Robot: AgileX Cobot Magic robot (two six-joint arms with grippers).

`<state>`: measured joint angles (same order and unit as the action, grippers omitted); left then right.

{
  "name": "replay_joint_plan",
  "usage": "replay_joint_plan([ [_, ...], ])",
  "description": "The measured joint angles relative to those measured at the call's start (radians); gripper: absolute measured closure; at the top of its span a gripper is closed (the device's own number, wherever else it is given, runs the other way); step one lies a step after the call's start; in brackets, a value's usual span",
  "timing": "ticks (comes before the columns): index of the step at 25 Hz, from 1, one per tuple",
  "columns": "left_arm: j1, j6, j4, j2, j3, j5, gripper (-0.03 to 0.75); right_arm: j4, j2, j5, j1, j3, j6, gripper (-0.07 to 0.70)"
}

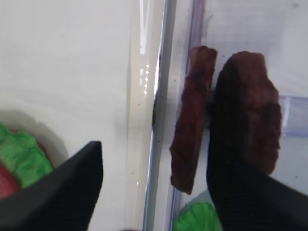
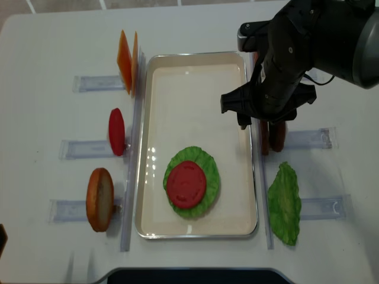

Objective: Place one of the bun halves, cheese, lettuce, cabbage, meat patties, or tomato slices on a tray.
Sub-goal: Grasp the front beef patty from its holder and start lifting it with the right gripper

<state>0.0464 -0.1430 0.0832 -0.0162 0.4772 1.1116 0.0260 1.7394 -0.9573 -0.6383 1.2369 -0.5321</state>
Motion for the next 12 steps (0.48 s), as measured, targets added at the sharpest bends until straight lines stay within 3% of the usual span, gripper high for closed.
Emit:
replay_joint_plan([
  [8, 0.0, 0.0, 0.0, 0.0, 0.0, 0.0, 0.37, 0.03, 0.018, 0.002, 0.001, 0.0, 0.0, 0.168],
  [12, 0.0, 0.0, 0.0, 0.0, 0.0, 0.0, 0.37, 0.055, 0.018, 0.002, 0.001, 0.0, -0.002, 0.22],
])
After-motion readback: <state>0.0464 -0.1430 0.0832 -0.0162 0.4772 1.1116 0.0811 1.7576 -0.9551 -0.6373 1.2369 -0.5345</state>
